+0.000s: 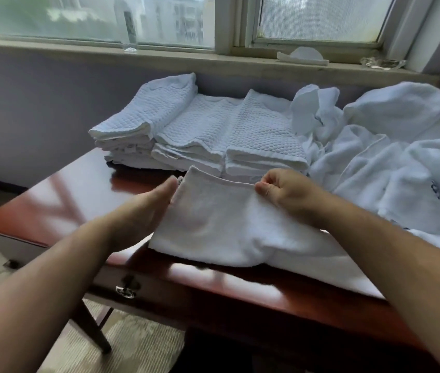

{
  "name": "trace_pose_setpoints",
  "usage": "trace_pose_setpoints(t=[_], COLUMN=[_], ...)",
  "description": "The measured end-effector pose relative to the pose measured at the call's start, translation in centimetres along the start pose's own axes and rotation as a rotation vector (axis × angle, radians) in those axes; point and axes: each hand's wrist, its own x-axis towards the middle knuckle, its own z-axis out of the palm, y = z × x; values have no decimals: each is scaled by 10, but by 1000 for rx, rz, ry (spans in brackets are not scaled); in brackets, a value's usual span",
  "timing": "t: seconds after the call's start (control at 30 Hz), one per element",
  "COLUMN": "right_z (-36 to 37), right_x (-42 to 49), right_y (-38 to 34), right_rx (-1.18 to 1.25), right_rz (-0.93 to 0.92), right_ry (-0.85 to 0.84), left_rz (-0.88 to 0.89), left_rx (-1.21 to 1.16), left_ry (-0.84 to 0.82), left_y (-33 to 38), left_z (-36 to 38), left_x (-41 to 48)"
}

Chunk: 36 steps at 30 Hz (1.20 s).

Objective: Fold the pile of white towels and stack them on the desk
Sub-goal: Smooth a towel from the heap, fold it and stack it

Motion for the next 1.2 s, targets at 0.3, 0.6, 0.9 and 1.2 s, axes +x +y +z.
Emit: trace_pose_setpoints(t=[0.3,0.6,0.9,1.2], right_z=[21,27,31,43], right_x=[28,27,21,24], right_y=[0,28,35,31], right_rx=[-316,-344,-363,-392], right_rz=[-112,-56,-52,-83], right_ry=[-56,52,53,108], left_rz=[-264,-238,-218,-406], left_rx=[525,997,1098,976], left_ry=[572,603,639,636], left_y=[-12,-32,-28,-19], left_z=[-5,-20,-26,-27], left_x=[34,51,45,61])
